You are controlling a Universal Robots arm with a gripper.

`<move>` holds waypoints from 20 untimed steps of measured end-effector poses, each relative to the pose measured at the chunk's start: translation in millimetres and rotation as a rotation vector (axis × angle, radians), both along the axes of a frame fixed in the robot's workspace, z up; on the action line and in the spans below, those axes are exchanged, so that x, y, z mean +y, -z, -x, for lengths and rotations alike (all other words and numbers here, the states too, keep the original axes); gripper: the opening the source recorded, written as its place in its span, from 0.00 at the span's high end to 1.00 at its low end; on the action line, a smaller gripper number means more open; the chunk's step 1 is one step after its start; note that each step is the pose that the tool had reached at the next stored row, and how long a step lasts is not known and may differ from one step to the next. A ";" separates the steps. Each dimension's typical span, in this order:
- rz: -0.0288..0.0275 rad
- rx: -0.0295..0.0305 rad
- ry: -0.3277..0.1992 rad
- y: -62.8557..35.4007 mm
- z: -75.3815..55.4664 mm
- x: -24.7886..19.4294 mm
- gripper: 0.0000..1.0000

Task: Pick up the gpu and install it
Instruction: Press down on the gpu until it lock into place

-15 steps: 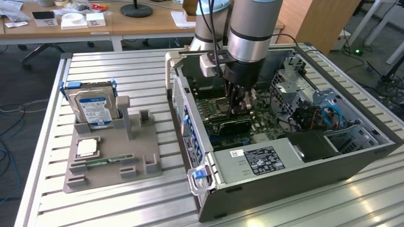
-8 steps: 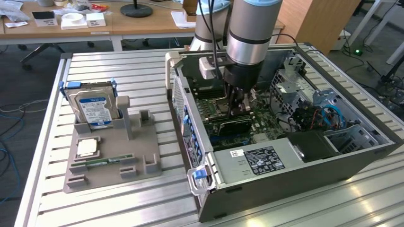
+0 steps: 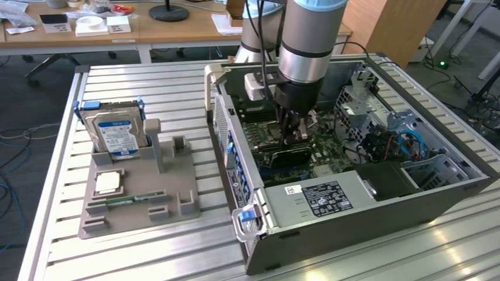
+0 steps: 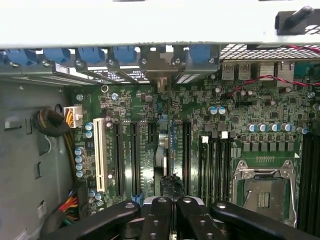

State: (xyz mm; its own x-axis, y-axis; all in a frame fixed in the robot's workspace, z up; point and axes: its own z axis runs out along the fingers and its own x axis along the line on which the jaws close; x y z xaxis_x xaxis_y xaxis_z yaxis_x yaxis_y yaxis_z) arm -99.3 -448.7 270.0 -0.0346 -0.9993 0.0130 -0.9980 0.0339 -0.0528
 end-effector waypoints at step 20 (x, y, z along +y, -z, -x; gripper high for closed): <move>0.0004 0.0003 0.000 6.5 1.0 2.1 0.89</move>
